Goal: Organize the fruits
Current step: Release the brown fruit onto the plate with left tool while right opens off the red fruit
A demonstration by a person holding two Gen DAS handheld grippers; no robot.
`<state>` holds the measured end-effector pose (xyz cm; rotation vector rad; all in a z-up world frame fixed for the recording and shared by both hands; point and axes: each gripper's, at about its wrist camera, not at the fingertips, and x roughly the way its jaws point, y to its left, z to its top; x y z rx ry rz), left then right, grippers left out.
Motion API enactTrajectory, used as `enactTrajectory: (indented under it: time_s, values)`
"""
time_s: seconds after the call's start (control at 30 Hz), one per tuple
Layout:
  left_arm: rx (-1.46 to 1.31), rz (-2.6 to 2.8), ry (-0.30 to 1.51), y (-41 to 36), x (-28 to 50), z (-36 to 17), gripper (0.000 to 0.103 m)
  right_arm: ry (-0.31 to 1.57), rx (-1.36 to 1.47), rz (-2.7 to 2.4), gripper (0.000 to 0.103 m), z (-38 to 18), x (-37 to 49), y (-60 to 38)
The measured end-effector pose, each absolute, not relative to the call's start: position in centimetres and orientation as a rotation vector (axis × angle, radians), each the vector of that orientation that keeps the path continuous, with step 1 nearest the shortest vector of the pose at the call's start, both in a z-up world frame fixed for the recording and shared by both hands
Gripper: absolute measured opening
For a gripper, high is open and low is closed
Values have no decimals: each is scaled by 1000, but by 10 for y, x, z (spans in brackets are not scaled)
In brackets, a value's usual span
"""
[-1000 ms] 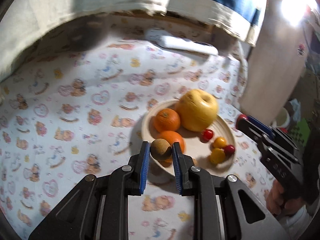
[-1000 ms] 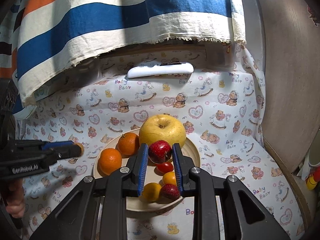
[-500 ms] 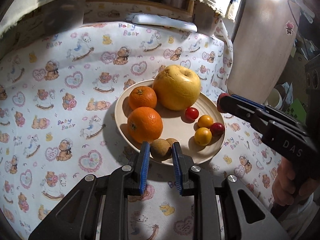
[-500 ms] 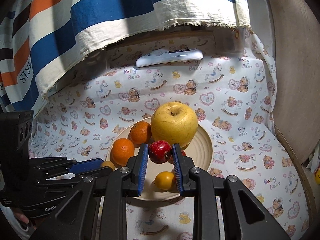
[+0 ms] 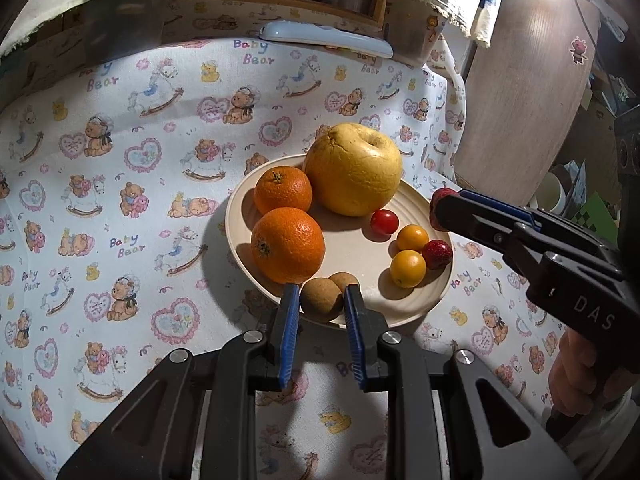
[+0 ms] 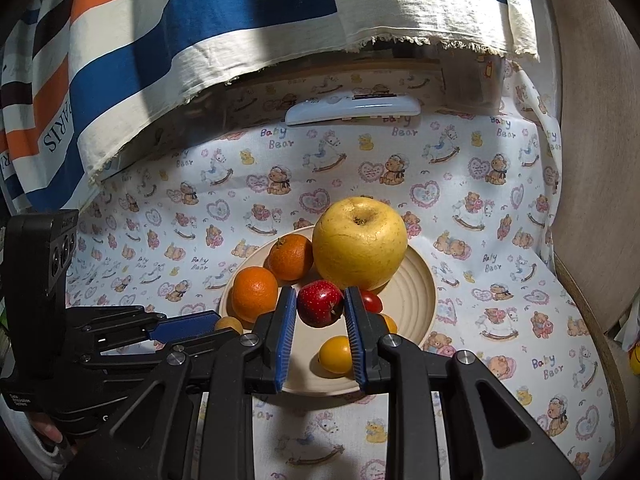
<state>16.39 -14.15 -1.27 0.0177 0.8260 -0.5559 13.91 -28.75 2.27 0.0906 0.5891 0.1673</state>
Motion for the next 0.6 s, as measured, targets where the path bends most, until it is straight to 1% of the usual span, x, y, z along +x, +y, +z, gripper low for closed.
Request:
enactTrajectory:
  time_s: [0.13,0.2,0.27,0.33,0.43,0.47,0.5,0.53,0.57,0.6]
  values:
    - [26,-539,814,-140,163,-12,22,593,102,185,26,22,139,-287]
    - [29,-509,805,-137,162,-10,27,600,112,187,26,20,139,-286]
    - [32,-479,789,-129,159,-8,29,623,117,212,26,16,139,-283]
    - [40,-462,769,-121,157,-5,33,636,105,233,26,13,138,-276]
    - [18,-432,750,-108,154,0,48,636,64,243,26,11,135,-265]
    - [4,-424,745,-103,153,1,56,641,54,242,26,9,134,-262]
    - [-7,-415,733,-99,152,2,59,647,47,241,26,7,134,-260]
    - [-5,-407,719,-96,150,3,60,656,43,245,26,5,135,-258]
    - [9,-393,695,-94,146,5,64,666,42,250,26,3,135,-257]
    - [25,-381,673,-93,143,6,71,676,43,254,26,1,136,-256]
